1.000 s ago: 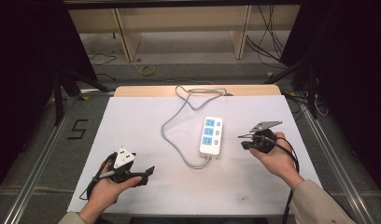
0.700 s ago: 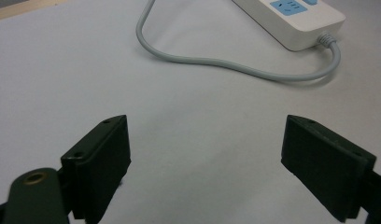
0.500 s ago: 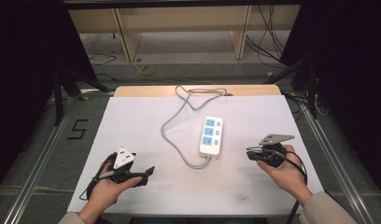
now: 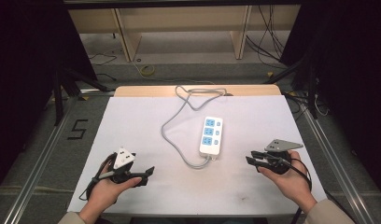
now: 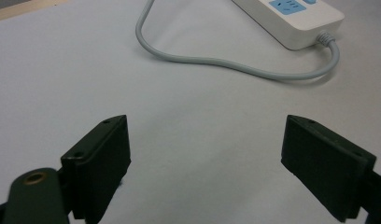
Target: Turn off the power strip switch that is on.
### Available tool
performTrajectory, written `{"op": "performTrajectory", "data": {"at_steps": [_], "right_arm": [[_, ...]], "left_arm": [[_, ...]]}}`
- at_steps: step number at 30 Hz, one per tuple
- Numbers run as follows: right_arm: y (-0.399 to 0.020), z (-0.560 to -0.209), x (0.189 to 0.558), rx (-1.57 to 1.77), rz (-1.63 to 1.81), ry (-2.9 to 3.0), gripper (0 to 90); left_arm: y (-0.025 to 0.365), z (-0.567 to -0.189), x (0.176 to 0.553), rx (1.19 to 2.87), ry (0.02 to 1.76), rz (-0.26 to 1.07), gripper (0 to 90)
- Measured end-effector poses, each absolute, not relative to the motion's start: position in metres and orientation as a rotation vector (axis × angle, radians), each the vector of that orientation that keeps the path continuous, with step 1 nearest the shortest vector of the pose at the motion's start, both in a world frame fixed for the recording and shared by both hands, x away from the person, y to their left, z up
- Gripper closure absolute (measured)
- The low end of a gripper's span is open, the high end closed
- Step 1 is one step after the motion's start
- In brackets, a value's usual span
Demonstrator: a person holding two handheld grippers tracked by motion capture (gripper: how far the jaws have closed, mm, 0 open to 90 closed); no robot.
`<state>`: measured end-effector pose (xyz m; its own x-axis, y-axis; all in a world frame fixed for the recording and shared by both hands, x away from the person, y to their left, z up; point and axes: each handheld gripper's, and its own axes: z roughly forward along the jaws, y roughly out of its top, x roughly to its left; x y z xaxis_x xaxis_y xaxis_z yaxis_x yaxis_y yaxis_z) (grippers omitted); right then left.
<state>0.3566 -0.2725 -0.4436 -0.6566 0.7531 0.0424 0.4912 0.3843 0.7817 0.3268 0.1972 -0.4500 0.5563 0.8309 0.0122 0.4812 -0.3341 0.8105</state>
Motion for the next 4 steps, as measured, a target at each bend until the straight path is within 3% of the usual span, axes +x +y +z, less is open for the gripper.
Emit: {"op": "performTrajectory", "data": {"at_steps": [4], "right_arm": [[-0.276,-0.4436,0.3543,1.099,1.187,2.301,52.4]], "left_arm": [[0.1954,-0.4497,0.3262,2.01,1.03,0.557,15.2]]}}
